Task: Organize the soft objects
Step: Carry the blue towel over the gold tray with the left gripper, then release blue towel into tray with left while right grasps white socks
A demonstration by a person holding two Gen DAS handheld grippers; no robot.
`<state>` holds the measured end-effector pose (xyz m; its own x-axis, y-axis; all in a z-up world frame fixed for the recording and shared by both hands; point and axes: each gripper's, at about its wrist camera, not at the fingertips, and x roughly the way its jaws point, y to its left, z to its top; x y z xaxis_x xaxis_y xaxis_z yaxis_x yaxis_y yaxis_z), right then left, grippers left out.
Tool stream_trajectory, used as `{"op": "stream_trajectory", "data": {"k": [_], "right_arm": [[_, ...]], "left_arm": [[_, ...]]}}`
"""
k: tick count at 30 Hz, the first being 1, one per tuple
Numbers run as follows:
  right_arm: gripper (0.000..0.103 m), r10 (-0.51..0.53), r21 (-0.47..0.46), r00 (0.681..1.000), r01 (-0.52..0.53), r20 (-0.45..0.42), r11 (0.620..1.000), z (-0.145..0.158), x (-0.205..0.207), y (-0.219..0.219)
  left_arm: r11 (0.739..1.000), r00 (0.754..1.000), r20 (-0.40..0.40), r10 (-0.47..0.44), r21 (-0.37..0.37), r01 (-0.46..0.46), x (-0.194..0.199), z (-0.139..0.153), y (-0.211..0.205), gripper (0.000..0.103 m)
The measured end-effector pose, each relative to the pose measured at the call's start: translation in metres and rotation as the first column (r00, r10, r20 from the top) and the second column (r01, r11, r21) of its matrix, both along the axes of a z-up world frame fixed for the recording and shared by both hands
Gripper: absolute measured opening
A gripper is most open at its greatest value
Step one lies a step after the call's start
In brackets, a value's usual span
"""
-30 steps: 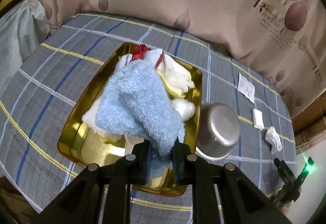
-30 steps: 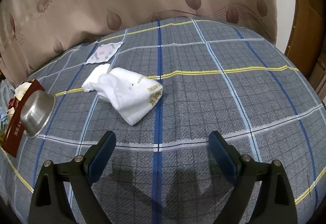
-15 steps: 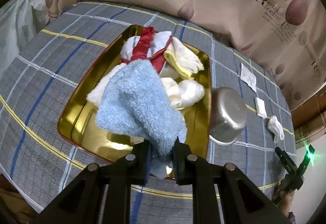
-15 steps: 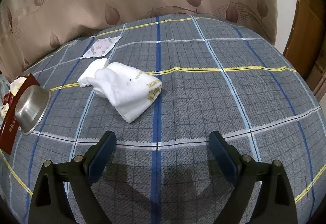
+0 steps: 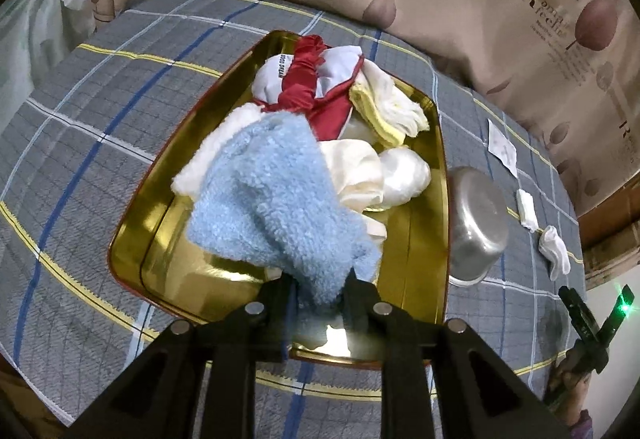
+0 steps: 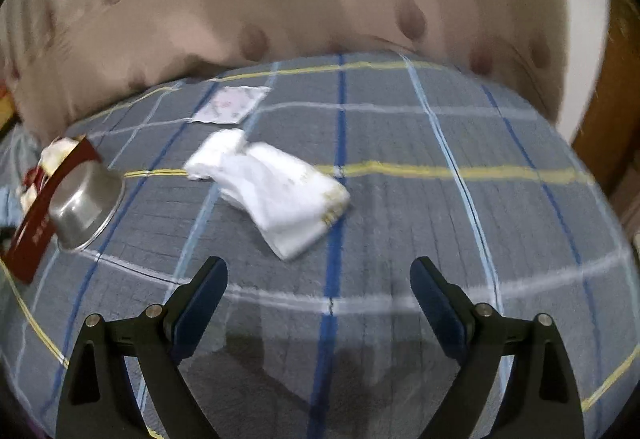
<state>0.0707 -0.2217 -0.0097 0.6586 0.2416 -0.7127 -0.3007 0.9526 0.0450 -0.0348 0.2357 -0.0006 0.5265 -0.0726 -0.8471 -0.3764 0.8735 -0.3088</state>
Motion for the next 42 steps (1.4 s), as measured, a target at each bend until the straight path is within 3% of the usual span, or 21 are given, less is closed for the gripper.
{"op": "stream_trajectory", "data": {"k": [4, 9, 11, 13, 15, 20, 24, 29, 35, 38, 42], "right_arm": [[0.091, 0.098, -0.083, 0.995, -0.096, 0.024, 0.992, 0.017, 0.018, 0.019], [0.091, 0.217, -0.255, 0.975, -0.222, -0.048, 0.941, 0.010, 0.045, 0.049], [0.091, 0.242, -0.285, 0.967, -0.256, -0.086, 0.924, 0.002, 0.052, 0.055], [0.086, 0.251, -0.311, 0.962, -0.273, -0.110, 0.910, -0.004, 0.057, 0.059], [0.071, 0.256, -0.312, 0.957, -0.286, -0.135, 0.906, -0.007, 0.062, 0.061], [0.042, 0.250, -0.267, 0.948, -0.297, -0.198, 0.917, -0.010, 0.070, 0.058], [0.031, 0.244, -0.275, 0.952, -0.288, -0.183, 0.917, -0.004, 0.067, 0.058], [0.029, 0.218, -0.237, 0.964, -0.250, -0.152, 0.939, 0.005, 0.058, 0.051], [0.029, 0.200, -0.084, 0.974, -0.209, -0.109, 0.974, 0.031, 0.043, 0.050], [0.029, 0.236, 0.002, 0.968, -0.237, -0.090, 0.972, 0.050, 0.033, 0.070], [0.029, 0.336, 0.118, 0.939, -0.326, -0.077, 0.938, 0.074, 0.016, 0.119]], "left_arm": [[1.000, 1.000, 0.001, -0.011, 0.019, 0.011, 0.000, 0.001, 0.000, 0.023], [0.999, 1.000, -0.017, -0.012, 0.041, 0.012, 0.002, 0.004, -0.001, 0.028], [0.999, 1.000, -0.018, -0.008, 0.052, 0.009, 0.001, 0.007, -0.002, 0.035], [0.998, 1.000, -0.020, -0.013, 0.069, 0.014, 0.001, 0.011, -0.004, 0.037], [0.994, 1.000, -0.023, -0.020, 0.105, 0.023, 0.002, 0.018, -0.008, 0.037], [0.980, 0.999, -0.023, -0.041, 0.195, 0.045, 0.001, 0.035, -0.019, 0.040], [0.974, 0.999, 0.012, -0.047, 0.224, 0.043, -0.005, 0.051, -0.021, 0.041], [0.979, 0.997, 0.071, -0.016, 0.203, 0.001, -0.013, 0.066, -0.011, 0.045], [0.982, 0.997, 0.070, 0.033, 0.186, -0.046, -0.029, 0.068, -0.005, 0.045], [0.983, 0.990, 0.105, 0.094, 0.150, -0.110, -0.049, 0.070, -0.004, 0.045], [0.964, 0.962, 0.164, 0.218, 0.119, -0.239, -0.092, 0.067, -0.008, 0.046]]}}
